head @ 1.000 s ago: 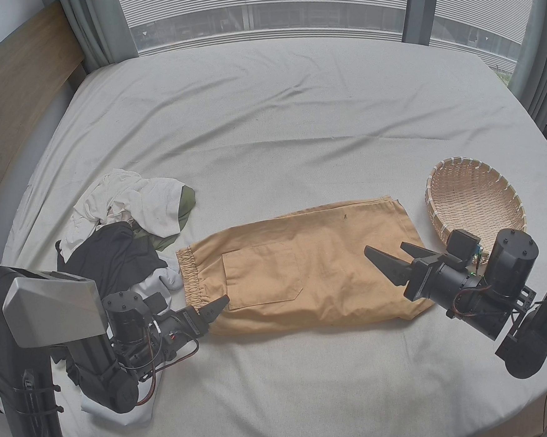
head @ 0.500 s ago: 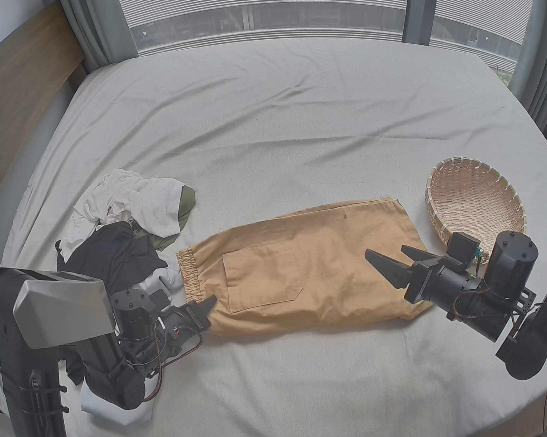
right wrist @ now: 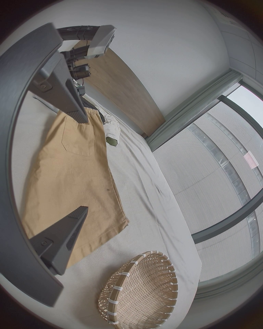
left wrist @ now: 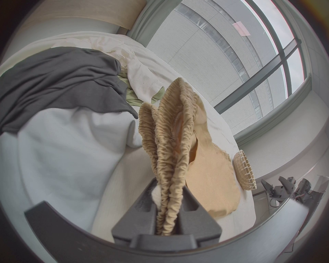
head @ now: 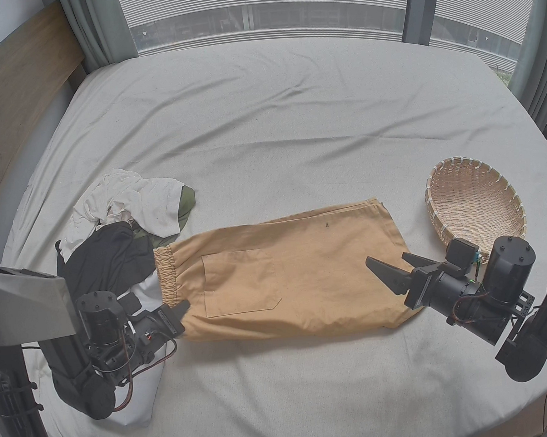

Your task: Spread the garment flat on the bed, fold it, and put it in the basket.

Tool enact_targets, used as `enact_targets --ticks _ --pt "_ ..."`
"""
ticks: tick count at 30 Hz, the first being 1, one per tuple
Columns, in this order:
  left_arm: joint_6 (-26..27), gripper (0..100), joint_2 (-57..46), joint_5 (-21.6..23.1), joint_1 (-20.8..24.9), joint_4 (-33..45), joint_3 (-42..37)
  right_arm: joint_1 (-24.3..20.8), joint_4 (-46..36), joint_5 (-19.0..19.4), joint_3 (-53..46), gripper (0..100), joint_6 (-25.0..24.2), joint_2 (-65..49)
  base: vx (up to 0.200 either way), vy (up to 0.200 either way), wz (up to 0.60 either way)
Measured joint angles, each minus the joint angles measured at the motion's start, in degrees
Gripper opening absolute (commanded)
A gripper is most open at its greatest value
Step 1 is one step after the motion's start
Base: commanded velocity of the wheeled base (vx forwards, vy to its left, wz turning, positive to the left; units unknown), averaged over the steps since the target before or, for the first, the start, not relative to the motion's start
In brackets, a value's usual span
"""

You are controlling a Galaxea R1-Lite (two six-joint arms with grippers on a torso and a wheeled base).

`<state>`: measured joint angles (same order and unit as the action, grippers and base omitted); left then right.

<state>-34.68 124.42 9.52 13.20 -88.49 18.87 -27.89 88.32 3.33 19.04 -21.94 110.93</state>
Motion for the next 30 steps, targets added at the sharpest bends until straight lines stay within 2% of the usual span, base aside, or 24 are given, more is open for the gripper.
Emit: enact_targets --ticks 7,14,19,24,30 --pt "0.74 0 -5.46 3.01 -4.17 0.02 -7.02 -0.18 0.04 -0.02 0.09 100 -0.02 1.37 0.0 0.0 0.0" --pt "4.28 0 -7.44 5.94 -8.06 0.0 -10.52 -0.38 0.09 0.04 0.16 100 -0.02 1.91 0.0 0.0 0.0" --pt "4.77 0 -7.85 6.84 -9.79 0.0 -11.61 -0.44 0.09 0.06 0.13 100 -0.04 2.02 0.0 0.0 0.0" --pt "4.74 0 -8.05 6.9 -9.29 -0.02 -11.46 -0.55 0.06 0.09 0.11 100 -0.13 2.13 0.0 0.0 0.0" --pt "4.46 0 -8.22 6.53 -4.86 -0.09 -8.77 -0.66 0.11 0.09 0.06 100 -0.74 2.13 0.0 0.0 0.0"
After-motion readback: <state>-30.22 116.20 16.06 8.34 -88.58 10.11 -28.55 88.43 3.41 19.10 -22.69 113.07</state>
